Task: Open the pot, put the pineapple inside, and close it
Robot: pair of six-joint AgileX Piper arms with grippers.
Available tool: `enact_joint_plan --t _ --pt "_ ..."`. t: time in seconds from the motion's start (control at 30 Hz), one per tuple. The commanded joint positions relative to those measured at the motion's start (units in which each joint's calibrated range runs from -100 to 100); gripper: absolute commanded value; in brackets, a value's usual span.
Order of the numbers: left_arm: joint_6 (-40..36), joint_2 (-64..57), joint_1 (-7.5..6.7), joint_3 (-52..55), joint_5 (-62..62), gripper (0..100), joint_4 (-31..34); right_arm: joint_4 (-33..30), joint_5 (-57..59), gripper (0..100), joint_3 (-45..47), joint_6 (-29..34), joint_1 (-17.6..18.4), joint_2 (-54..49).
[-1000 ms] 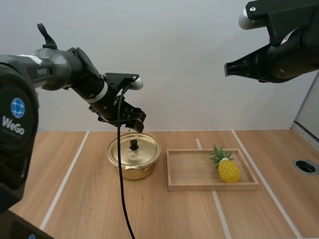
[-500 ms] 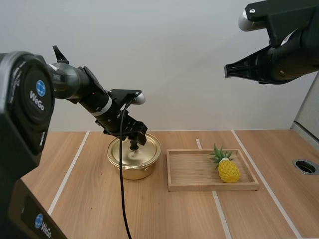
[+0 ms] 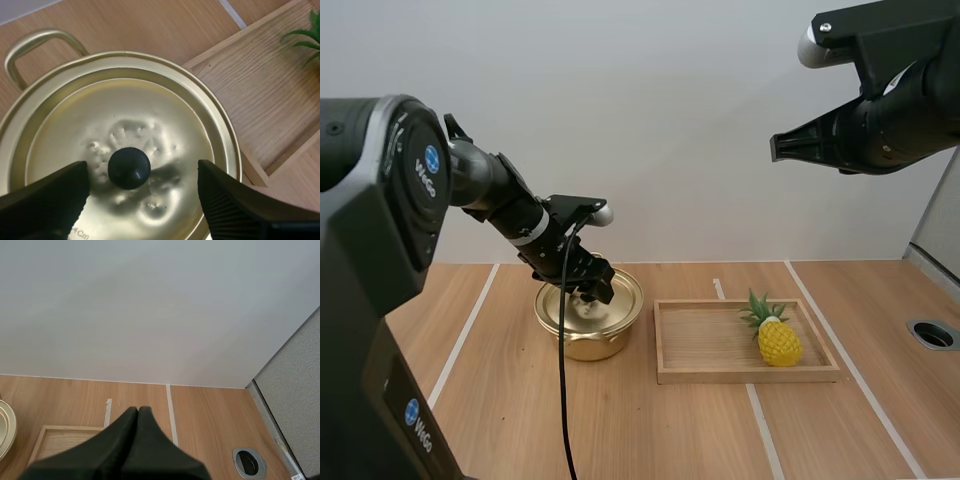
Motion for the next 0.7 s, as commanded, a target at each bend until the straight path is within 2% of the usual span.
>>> enact_joint_plan --t 0.0,0.47,0.5,0.53,0.6,0.63,0.67 --pt "0.76 0.33 -0.11 0.29 -0.59 100 -1.07 -0.07 0.84 0 -0.49 0.11 -0.23 -0.27" --pt "1.09 0.35 -0.11 0.29 -0.59 100 -0.86 -0.07 2.06 0 -0.49 0.11 -0.23 -0.27" --pt "1.09 0.35 -0.11 0.29 -0.59 93 -0.86 -0.07 2.25 0 -0.49 0.11 -0.23 -0.27" --pt "1.09 0.35 -0.11 0.29 -0.59 73 -0.86 -0.07 2.39 0 -0.49 0.11 -0.23 -0.27" --pt "0.72 0.35 -0.11 0.29 -0.59 22 -0.86 -0.07 2.58 0 -0.49 0.11 -0.23 -0.27" --pt "0.72 0.35 -0.11 0.29 -0.59 0 -0.98 -0.07 2.58 0 -0.49 0.11 -0.23 -0.27" --pt "0.45 0.35 -0.11 0.29 -0.59 1 -1.06 -0.07 2.80 0 -0.49 0.11 -0.23 -0.27"
